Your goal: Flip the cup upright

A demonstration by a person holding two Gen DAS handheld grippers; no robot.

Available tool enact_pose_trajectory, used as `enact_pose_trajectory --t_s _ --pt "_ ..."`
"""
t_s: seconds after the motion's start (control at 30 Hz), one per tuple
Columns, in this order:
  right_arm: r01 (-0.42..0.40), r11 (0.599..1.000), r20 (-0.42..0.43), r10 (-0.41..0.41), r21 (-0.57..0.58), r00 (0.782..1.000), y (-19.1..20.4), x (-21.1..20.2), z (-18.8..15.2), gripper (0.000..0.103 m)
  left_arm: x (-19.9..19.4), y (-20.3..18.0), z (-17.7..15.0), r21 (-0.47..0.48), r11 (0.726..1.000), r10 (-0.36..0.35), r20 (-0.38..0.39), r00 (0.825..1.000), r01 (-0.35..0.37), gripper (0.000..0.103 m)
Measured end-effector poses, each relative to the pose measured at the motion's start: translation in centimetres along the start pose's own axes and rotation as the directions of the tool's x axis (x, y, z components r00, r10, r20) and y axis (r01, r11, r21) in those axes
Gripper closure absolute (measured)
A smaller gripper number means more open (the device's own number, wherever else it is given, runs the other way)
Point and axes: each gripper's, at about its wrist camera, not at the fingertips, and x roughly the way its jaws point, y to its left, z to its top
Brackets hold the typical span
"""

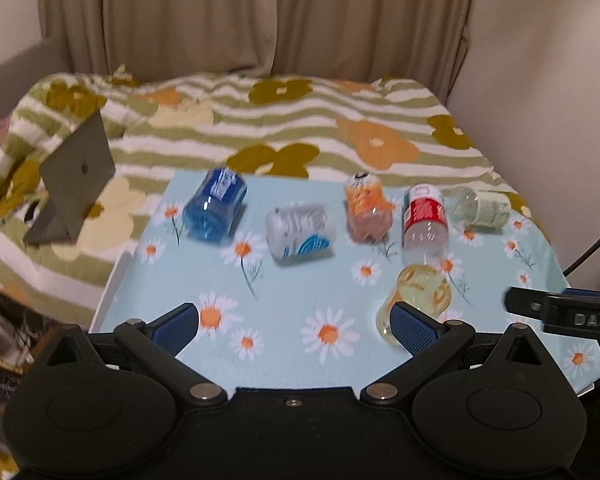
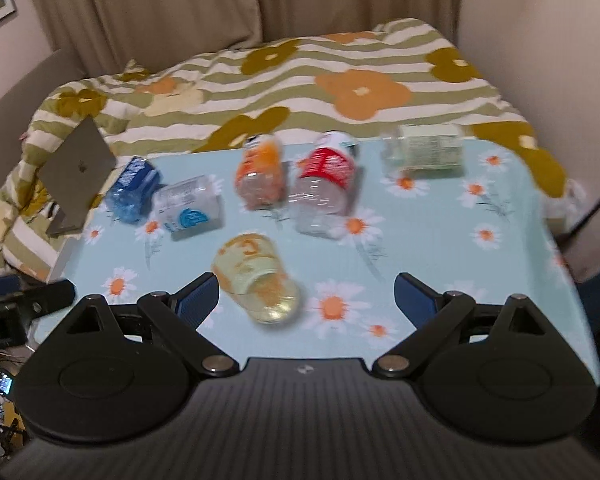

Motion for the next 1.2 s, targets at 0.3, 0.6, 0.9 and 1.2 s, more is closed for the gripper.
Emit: enact_pose_trajectory --t_s 0.3,0.6,0.9,1.2 --pt "0.071 0.997 -0.024 -0.072 -0.037 0.997 -1.8 -1.9 -0.9 0.000 -0.5 -1.5 -0.3 0.056 0.998 0.013 0.051 0.999 -0.016 0.000" --pt "0.080 0.996 -0.039 -0.082 -0.036 0.996 -1.6 -1.9 -1.7 0.000 -0.5 -1.5 -0.9 0.060 0.998 0.009 0.055 0.998 -0.013 0.000" --pt "0.085 0.996 -0.036 -0.086 -0.029 0.996 -1.5 -2.2 -1.7 0.000 -0.7 -1.6 -1.0 0.067 0.998 -0.008 0.068 0.998 0.004 0.000" --pt "0.090 0.995 -0.035 -0.091 -0.030 0.995 -1.4 -2.2 -1.7 0.000 -0.8 -1.8 -0.9 0.091 0.996 -0.008 0.073 0.997 0.001 0.000"
